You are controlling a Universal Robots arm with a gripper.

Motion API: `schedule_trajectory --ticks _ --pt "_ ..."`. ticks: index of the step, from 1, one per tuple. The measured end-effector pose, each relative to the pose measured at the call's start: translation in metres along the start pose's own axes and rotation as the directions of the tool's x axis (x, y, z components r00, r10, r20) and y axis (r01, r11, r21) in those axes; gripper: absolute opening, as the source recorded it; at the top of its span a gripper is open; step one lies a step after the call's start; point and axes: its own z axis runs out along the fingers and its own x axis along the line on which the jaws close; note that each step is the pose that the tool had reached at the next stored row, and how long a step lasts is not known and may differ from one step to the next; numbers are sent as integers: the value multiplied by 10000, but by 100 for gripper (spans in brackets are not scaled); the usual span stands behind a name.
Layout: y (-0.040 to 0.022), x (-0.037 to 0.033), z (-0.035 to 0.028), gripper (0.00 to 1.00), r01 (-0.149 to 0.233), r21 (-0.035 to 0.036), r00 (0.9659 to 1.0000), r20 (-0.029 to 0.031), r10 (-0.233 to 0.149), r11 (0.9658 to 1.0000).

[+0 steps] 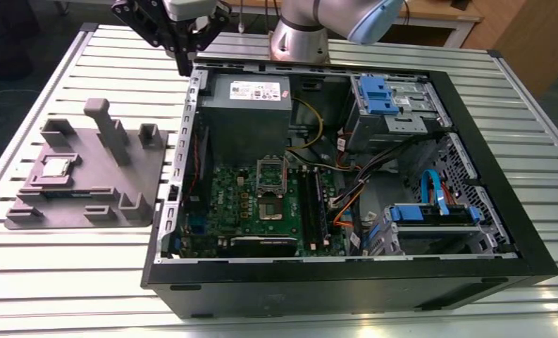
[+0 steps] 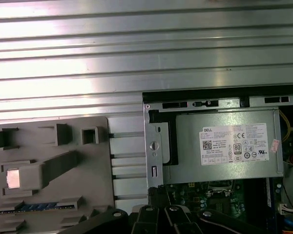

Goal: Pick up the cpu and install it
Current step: 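Reach for the cpu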

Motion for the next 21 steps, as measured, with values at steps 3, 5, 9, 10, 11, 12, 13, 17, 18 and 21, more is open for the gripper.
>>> schedule_trajectory --ticks 3,5,9,10,11,12,13,17,18,21 --pt "-1 9 2 11 0 0 10000 0 0 10000" --pt "-1 15 2 11 0 0 10000 0 0 10000" --pt "-2 26 4 11 0 0 10000 0 0 10000" --pt "-3 29 4 11 0 0 10000 0 0 10000" --pt "-3 33 5 11 -1 0 10000 0 1 10000" --pt "-3 36 5 11 0 0 10000 0 0 10000" --pt "-3 39 5 11 0 0 10000 0 0 10000" --pt "-4 50 7 11 0 0 10000 0 0 10000" --pt "-4 54 7 11 0 0 10000 0 0 10000" --pt "-6 67 8 11 0 0 10000 0 0 10000"
